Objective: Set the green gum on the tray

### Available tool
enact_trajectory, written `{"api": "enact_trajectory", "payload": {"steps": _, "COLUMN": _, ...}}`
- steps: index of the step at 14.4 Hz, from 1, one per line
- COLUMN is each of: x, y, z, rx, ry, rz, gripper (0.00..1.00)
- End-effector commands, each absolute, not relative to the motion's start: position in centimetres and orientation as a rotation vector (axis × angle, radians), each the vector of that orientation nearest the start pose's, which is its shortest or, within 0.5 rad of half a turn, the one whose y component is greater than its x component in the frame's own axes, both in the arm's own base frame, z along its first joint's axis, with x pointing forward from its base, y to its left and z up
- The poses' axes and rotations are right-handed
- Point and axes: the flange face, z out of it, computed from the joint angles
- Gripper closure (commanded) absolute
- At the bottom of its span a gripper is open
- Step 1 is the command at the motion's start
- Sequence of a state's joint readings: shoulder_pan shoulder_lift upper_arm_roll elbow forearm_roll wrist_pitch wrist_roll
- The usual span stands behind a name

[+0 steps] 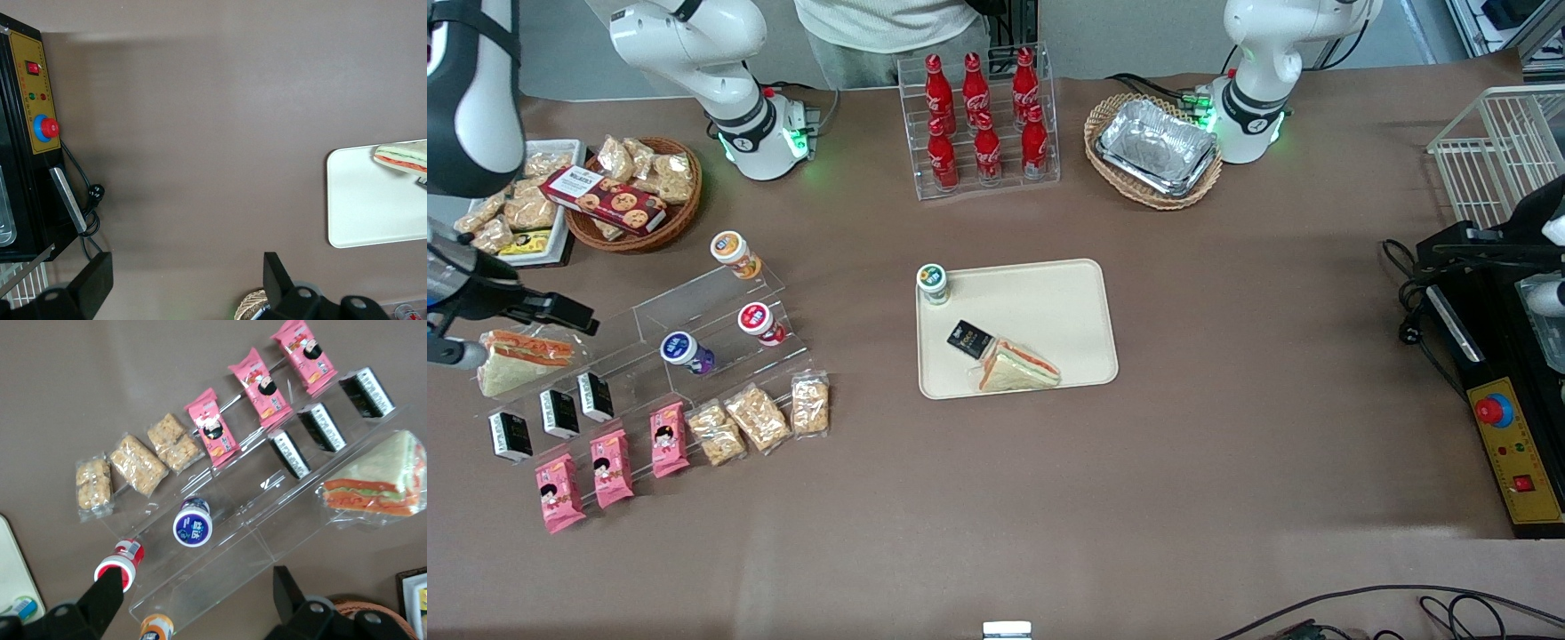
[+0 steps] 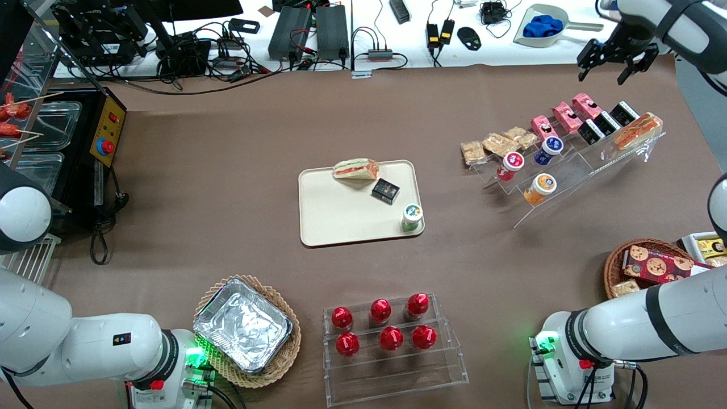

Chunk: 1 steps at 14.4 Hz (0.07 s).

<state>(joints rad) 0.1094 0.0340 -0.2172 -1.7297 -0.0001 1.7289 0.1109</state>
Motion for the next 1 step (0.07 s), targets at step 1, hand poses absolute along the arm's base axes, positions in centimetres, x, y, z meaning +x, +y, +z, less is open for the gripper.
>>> {"api": "enact_trajectory", "payload": {"steps": 1, "x": 58.45, "y": -5.69, "z": 55.08, "rx": -3.122, "ry": 0.333, "rz": 0.087, "gripper": 0.0}}
